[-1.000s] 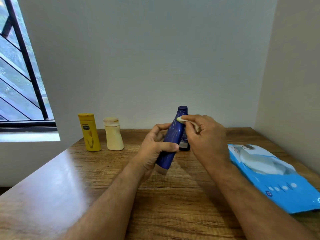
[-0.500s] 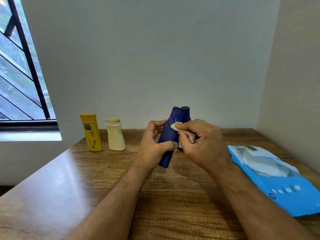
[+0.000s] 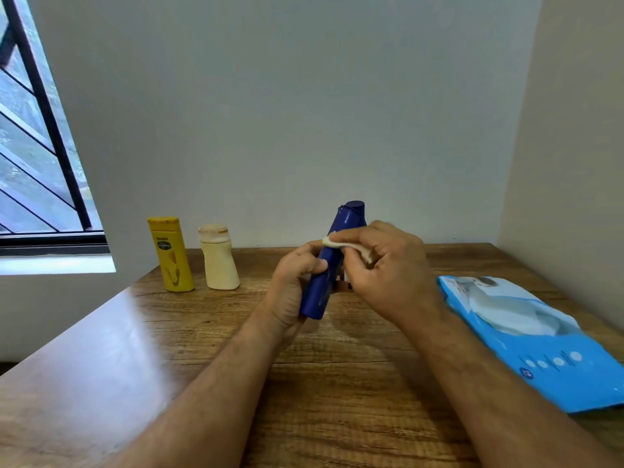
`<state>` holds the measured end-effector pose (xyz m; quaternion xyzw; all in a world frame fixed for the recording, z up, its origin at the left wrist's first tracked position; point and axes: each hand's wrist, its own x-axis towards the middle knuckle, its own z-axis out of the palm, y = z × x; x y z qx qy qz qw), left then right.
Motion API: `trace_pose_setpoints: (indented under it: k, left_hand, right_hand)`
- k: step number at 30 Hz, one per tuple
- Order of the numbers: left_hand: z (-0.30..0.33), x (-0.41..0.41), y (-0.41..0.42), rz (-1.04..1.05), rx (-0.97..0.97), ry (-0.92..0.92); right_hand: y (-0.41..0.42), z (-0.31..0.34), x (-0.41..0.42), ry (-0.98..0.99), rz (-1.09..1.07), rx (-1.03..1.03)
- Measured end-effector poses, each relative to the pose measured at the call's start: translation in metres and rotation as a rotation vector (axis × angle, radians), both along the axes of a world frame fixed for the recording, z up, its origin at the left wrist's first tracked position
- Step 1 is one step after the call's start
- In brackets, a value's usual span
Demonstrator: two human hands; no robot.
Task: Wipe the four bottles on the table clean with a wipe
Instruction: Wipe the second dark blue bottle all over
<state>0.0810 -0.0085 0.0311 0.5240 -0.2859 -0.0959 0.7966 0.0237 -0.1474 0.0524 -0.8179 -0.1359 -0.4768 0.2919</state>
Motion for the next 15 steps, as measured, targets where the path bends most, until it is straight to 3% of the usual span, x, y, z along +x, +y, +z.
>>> trace_pose_setpoints:
  k: [4,10,15]
  left_hand:
    - [0.0003,-0.0011,0.0054,-0.062,-0.081,0.057]
    - [0.0003,0.0008,0.0029,-0.133,-0.094,0.117]
    - [0.0008,0.0021,0.0019,-0.092,-0.176,0.168]
  right_hand:
    - [0.0033,-0.0024,-0.0004,0.039,0.035,-0.085]
    - [-0.0027,0.0007,0.0014,-0.002,-0.117,0.104]
    - [0.0035,-0.0009,0.0011,0.077,-0.029,-0.018]
